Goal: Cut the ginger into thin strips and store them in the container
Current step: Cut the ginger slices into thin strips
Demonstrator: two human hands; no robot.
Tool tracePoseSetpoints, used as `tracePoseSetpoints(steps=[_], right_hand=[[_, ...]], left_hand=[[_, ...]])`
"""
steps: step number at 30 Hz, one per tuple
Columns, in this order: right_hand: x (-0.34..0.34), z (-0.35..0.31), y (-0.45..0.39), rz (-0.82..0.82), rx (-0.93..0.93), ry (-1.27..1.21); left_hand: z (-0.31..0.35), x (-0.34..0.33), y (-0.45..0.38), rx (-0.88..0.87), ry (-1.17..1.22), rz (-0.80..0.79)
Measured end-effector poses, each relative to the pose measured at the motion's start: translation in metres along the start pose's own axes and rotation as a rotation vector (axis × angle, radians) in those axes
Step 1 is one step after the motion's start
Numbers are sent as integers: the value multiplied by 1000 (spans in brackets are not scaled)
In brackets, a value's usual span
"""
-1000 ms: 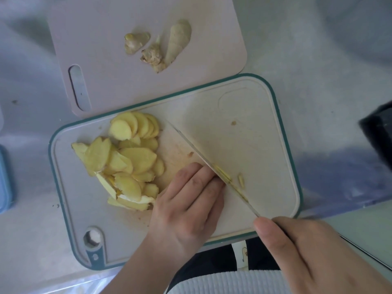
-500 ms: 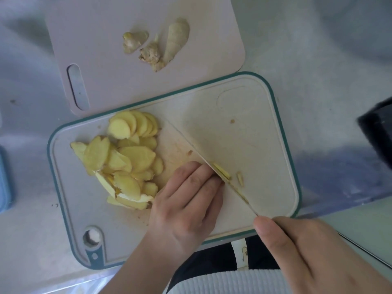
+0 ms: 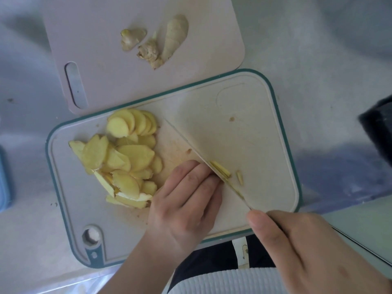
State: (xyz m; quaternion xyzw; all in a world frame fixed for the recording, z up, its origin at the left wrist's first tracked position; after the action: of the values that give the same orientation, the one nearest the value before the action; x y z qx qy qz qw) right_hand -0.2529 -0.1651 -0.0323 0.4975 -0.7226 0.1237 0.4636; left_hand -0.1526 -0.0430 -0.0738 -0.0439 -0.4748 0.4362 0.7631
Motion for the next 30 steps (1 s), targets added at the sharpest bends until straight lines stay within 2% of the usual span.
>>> tracePoseSetpoints(steps=[3, 6, 9, 15, 17, 18, 20, 22, 25, 30], right_hand=[[2, -3, 4, 84, 42, 57], [-12, 2, -9, -179, -131, -76], [-19, 0, -19, -253, -120, -155], [-9, 3, -1, -212, -115, -121], [-4, 6, 4, -95, -66, -63], [-5, 7, 5, -95, -99, -66], [-7, 8, 6, -128, -191, -115], [-8, 6, 0, -125, -157, -89], [-21, -2, -14, -273, -140, -137], [-11, -6, -12, -253, -120, -158]], left_hand=[[0, 0, 1, -5, -3, -9], [0, 0, 0, -7, -1, -17], [-2, 1, 0, 4, -1, -5], [-1, 2, 1, 19, 1, -1], [-2, 3, 1, 14, 0, -5], [-2, 4, 2, 11, -4, -8], [-3, 4, 3, 8, -9, -20], [-4, 3, 4, 4, -7, -24], [-5, 3, 5, 8, -5, -13], [-4, 4, 6, 14, -10, -6]])
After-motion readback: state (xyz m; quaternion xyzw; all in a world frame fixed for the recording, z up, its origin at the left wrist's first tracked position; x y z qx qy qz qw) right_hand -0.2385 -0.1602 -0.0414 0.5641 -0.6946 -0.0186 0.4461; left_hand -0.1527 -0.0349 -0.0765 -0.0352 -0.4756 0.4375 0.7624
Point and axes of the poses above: each hand's wrist, its own y-axis away from the middle knuckle, its own x-axis out of the back of the hand, z = x × y, the point moved 5 cm from there along -y, towards the middle knuckle, and after that the axes turned 6 degrees about z, right-handed, at the moved point
